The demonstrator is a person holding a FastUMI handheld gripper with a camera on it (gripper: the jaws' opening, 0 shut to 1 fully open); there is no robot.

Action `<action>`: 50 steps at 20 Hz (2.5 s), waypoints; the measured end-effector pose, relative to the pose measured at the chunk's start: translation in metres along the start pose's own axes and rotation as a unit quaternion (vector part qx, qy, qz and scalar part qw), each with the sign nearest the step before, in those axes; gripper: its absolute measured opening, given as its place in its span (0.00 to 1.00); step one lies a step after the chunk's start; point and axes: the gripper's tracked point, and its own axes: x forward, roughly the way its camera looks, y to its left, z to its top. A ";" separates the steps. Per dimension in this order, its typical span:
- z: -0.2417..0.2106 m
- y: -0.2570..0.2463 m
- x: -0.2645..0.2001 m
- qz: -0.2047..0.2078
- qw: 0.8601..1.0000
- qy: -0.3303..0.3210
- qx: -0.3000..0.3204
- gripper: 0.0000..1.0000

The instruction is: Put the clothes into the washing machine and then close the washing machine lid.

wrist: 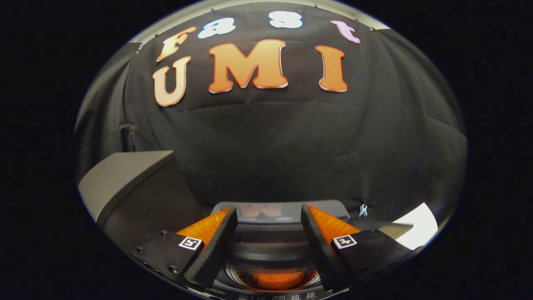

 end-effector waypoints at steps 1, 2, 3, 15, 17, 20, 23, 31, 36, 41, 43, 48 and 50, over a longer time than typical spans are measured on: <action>-0.011 -0.001 0.003 -0.001 1.000 0.009 0.009 0.98; -0.023 -0.003 0.004 -0.002 1.000 0.022 0.014 0.98; -0.035 -0.005 0.008 -0.003 0.999 0.031 0.017 0.99; -0.135 -0.015 0.008 -0.004 0.990 0.134 0.036 0.95; -0.120 -0.016 0.004 -0.004 0.992 0.122 0.038 0.95; -0.061 -0.018 -0.010 0.001 0.997 0.066 0.045 0.95; 0.016 -0.020 -0.042 0.003 1.000 -0.007 0.029 0.95; 0.152 -0.014 -0.135 0.002 0.988 -0.154 -0.017 0.96; 0.158 -0.014 -0.171 0.007 0.984 -0.176 -0.018 0.96; 0.159 -0.016 -0.193 0.009 0.981 -0.191 -0.018 0.96; 0.163 -0.018 -0.204 0.004 0.980 -0.198 -0.020 0.96; 0.177 -0.016 -0.231 -0.012 0.974 -0.224 -0.031 0.96; 0.181 -0.010 -0.241 -0.016 0.972 -0.233 -0.036 0.96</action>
